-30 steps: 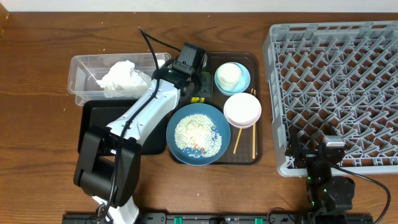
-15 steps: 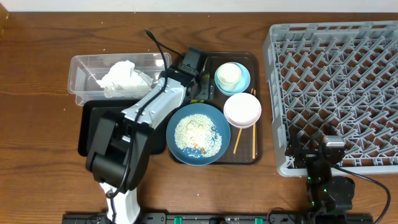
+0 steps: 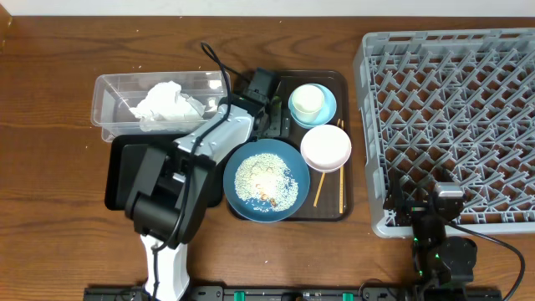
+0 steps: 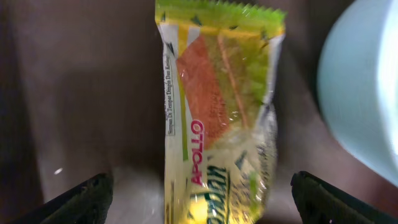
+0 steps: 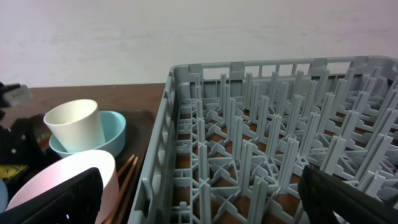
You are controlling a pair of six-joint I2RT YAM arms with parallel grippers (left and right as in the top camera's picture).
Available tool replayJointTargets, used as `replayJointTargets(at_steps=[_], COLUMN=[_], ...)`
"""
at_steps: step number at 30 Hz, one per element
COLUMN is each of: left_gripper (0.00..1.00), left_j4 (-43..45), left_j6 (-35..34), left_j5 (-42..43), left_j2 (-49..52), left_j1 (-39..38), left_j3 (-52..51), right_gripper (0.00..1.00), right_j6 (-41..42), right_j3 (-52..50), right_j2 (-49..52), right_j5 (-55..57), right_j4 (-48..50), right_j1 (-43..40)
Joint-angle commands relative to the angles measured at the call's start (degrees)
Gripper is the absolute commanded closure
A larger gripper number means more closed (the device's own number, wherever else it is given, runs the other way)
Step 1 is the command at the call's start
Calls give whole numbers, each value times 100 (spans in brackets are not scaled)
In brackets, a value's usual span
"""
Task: Sort waste into correct bins and load items into the dishwasher rack
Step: 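Grasp the yellow-green Apollo snack wrapper with the left gripper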
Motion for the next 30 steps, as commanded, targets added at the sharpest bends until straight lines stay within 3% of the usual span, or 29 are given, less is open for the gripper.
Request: replayJointTargets(at_steps=[1,5,12,19,25,30], left_gripper=[5,6,33,53,59,78], left_j4=[105,149,149,149,149,149], left_j6=[26,26,28,26,26,26], left_j5=[-90,-92,-114,-111,-111,-114], left_j2=[179,275,278,273,201,-81], left_j1=[4,4,4,4,4,7], left_j3=[-35,-35,-33,-33,-9,42], right_gripper=[1,1,1,1,1,1], right_j6=[13,13,13,13,13,13], right_j3=[-11,-11,-11,-11,-11,-11], right_j2=[4,4,4,4,4,4], right_j5=[-7,-7,-7,-7,-7,-7], right_j4=[-26,-26,-26,-26,-26,-26], right_j1=[46,46,46,46,46,46])
